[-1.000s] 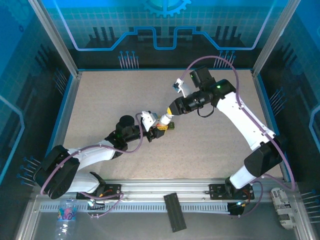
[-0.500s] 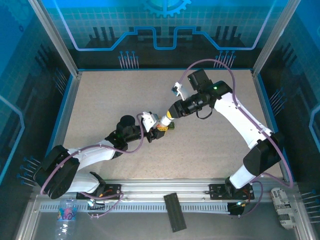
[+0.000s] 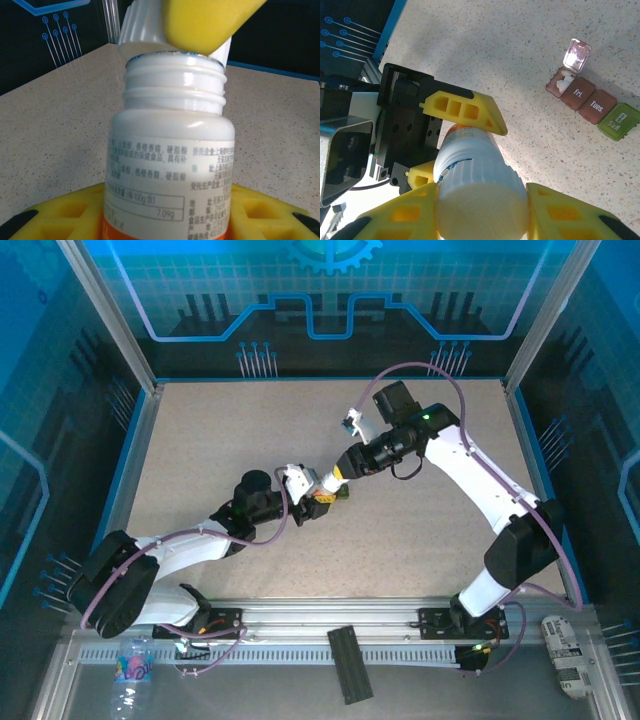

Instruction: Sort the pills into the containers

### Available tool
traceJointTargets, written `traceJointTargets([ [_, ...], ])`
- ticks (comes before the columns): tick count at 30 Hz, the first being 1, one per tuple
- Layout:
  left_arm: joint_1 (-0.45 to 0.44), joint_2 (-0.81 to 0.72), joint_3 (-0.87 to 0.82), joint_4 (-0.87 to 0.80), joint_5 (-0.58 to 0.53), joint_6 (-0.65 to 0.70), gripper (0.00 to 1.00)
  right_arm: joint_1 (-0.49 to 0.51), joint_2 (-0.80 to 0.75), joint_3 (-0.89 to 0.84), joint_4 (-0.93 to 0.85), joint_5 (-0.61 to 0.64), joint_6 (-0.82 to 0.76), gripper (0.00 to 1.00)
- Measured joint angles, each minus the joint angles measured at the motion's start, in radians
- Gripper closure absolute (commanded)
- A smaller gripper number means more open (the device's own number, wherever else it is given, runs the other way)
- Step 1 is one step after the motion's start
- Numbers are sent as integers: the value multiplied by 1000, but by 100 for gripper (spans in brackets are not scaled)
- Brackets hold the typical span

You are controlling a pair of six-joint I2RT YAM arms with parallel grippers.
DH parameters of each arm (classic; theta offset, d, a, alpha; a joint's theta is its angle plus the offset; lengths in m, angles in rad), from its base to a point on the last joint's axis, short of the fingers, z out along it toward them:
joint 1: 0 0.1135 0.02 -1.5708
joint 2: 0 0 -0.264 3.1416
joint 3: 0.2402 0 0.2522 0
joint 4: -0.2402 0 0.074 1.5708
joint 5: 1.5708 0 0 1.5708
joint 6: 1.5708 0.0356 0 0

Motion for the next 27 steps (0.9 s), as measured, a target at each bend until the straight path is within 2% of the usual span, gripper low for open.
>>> traceJointTargets([
  [27, 0, -1, 1, -30, 19, 3, 100, 4, 19, 0, 22, -30, 0, 70],
])
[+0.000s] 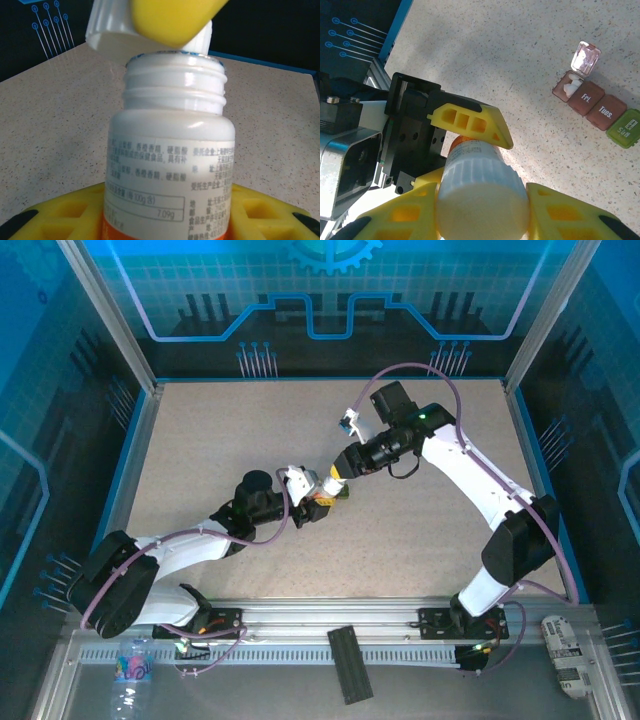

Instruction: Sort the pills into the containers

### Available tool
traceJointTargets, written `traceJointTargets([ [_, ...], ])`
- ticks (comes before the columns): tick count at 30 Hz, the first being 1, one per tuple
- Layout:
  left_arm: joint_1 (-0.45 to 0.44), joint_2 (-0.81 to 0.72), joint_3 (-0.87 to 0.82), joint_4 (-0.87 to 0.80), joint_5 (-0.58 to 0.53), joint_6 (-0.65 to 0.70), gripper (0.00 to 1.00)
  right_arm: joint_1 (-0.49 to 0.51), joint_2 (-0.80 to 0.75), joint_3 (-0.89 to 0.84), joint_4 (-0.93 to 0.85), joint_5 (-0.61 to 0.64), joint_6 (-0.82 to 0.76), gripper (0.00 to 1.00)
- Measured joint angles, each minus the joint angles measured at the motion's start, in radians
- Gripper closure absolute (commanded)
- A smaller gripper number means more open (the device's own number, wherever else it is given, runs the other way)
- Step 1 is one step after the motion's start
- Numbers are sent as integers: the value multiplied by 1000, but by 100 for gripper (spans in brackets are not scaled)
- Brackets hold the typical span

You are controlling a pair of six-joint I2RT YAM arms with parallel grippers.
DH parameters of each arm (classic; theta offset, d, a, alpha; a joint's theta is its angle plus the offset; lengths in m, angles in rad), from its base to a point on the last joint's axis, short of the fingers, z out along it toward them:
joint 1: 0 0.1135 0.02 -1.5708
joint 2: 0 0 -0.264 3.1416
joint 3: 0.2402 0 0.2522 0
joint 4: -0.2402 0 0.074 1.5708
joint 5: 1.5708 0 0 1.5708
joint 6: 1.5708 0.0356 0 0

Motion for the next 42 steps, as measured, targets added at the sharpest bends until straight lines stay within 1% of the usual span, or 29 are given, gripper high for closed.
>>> traceJointTargets([
  [7, 0, 0, 0, -8, 3, 1, 100, 3, 0, -7, 2, 4, -1, 71],
  [15, -1, 0, 0, -61, 3, 8, 100, 2, -8, -68, 25, 6, -8, 71],
  [34, -2, 0, 0, -61, 3, 7, 100, 3, -20, -87, 53, -1, -4, 71],
  [42, -1, 0, 0, -70, 4, 7, 100, 3, -20, -109, 89, -27, 22, 71],
])
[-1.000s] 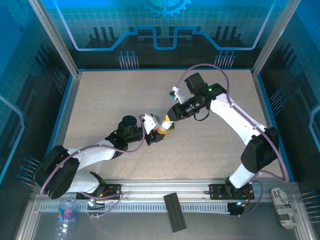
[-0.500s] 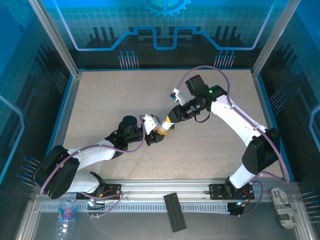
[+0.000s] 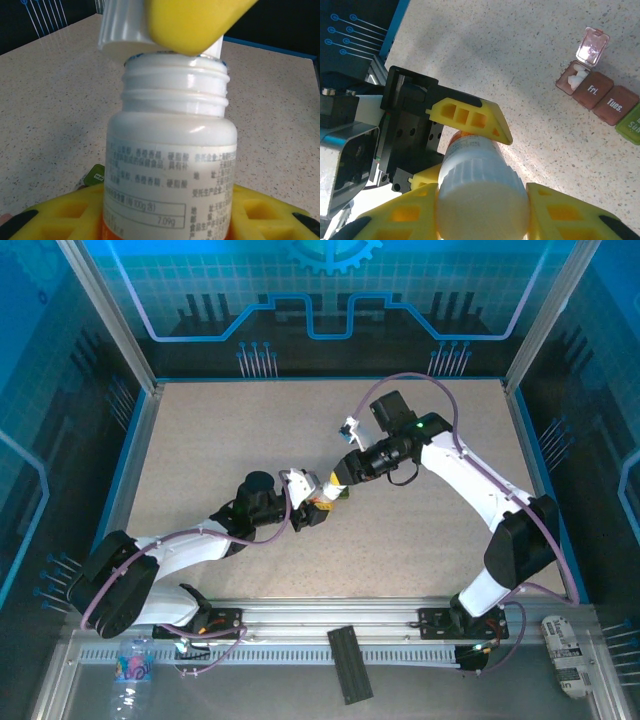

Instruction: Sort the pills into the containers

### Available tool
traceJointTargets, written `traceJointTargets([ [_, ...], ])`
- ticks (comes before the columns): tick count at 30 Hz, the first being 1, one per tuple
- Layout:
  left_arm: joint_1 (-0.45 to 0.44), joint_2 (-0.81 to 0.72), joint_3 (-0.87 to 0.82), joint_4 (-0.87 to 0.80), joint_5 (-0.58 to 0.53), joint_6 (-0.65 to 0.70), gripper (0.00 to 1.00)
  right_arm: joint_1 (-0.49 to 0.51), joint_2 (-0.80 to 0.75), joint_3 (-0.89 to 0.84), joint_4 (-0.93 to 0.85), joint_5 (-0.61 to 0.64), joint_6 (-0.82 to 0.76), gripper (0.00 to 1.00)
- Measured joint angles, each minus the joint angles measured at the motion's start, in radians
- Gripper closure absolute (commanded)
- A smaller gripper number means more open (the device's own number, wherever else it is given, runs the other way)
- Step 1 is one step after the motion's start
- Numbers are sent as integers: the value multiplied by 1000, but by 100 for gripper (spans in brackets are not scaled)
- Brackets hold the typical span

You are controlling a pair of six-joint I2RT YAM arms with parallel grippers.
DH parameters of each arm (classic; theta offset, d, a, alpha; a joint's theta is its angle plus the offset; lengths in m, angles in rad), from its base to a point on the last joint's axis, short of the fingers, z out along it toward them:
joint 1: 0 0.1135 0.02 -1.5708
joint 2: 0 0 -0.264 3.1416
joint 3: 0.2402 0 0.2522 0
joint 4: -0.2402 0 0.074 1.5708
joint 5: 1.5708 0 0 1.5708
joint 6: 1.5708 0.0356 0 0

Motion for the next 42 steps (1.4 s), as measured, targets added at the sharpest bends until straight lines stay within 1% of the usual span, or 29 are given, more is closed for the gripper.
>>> traceJointTargets([
  [15, 0, 0, 0, -3, 3, 0, 100, 0, -2, -11, 14, -14, -4, 71],
  [25, -6, 0, 0, 20, 10, -29, 100, -8, -81, -93, 72, -22, 1, 72],
  [27, -7, -2, 2, 55, 11, -41, 100, -5, -86, -101, 78, -37, 5, 73],
  [31, -8, -2, 2, 68, 11, -64, 100, -6, -88, -101, 88, -47, 9, 72],
  [37, -8, -2, 3, 64, 17, -63, 100, -6, -88, -101, 88, -47, 9, 72],
  [42, -5, -9, 29, 15, 35, -37, 100, -5, -66, -48, 29, -39, -4, 72],
])
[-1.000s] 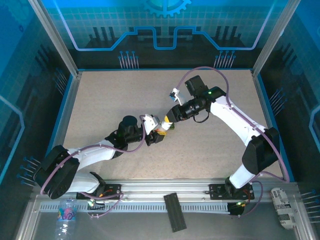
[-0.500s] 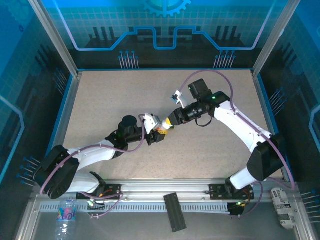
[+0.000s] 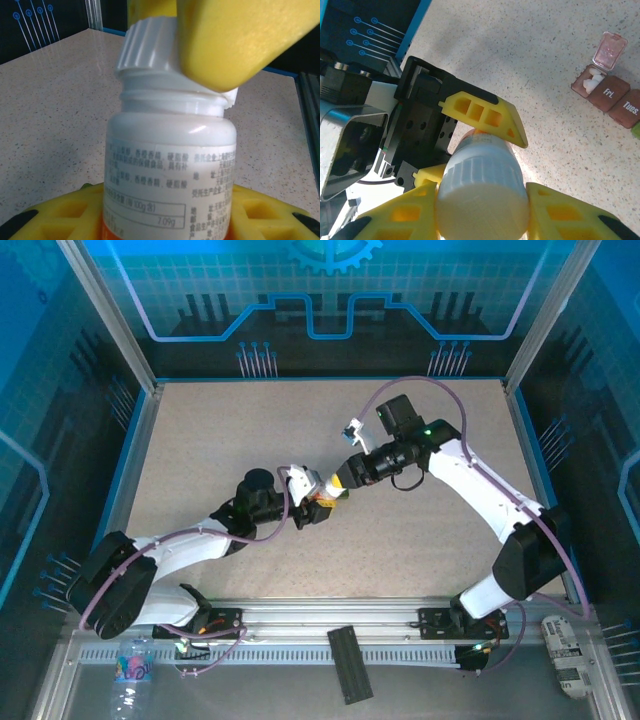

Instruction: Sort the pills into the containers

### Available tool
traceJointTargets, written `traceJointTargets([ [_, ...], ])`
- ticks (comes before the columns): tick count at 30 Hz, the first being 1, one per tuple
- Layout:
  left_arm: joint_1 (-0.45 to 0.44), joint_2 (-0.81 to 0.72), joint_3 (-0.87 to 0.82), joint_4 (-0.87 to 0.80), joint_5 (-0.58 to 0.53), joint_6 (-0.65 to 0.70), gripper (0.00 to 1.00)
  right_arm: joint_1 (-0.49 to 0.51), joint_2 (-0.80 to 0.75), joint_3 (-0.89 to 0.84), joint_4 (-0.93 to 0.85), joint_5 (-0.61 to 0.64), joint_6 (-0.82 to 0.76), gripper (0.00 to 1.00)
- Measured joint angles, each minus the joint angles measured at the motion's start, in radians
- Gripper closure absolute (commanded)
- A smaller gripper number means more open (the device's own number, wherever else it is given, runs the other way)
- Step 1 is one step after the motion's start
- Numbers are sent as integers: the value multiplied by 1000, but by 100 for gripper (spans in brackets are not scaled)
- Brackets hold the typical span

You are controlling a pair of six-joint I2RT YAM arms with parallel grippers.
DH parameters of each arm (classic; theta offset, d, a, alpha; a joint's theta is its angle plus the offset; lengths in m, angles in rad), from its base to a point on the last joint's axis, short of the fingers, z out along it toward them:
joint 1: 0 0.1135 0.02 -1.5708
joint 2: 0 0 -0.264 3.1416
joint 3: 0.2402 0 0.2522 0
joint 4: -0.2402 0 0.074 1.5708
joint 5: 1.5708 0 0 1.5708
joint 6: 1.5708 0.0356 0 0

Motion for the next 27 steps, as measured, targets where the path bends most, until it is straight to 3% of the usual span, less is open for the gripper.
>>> traceJointTargets([
  [9, 12, -34, 24, -66, 1, 35, 100, 3, 85, 146, -148, -5, -68, 73],
  [17, 12, -35, 24, -109, 17, 37, 100, 9, 118, 161, -190, -11, -109, 73],
  [27, 19, -28, 24, -109, 3, -12, 100, 16, 85, 90, -60, 11, 99, 72],
])
